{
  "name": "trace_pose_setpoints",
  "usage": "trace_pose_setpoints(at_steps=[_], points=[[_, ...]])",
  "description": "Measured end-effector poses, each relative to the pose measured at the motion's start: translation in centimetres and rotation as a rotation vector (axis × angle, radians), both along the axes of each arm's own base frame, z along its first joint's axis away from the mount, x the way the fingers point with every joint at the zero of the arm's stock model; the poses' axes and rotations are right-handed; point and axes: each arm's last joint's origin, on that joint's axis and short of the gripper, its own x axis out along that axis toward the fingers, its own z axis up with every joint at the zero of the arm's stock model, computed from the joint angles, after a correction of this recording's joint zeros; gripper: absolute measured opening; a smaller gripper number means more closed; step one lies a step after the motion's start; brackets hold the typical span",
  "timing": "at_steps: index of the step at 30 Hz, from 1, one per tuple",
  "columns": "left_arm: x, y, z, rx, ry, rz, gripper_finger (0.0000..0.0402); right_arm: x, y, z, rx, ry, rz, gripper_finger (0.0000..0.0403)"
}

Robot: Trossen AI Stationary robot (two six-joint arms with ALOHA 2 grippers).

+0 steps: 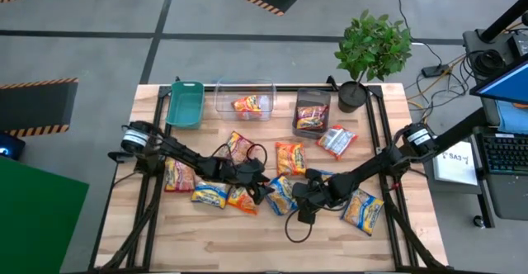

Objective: Sort Maruchan noodles
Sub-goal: Put the blue noodle pack into the green bin

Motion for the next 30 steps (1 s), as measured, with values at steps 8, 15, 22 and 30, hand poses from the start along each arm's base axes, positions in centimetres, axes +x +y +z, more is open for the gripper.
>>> trace_pose_setpoints(at_steps=[8,15,22,30], points=[[1.4,-0.5,-0.5,-0.028,0.007,-0.041,0.0229,0.0,0.0,0.0,0.000,-0.002,0.000,0.0008],[2.2,-1.3,-1.1,-0.031,0.015,-0.093,0.0218,0.0,0.0,0.0,-0.005,-0.005,-0.003,0.0008],[2.4,-1.6,-0.9,-0.001,0.008,-0.123,0.0120,0.0,0.0,0.1,-0.011,-0.012,-0.006,0.0008],[2.4,-1.6,-0.6,0.012,-0.003,-0.148,0.0012,-0.5,-0.3,1.9,0.003,-0.044,0.000,0.0008]])
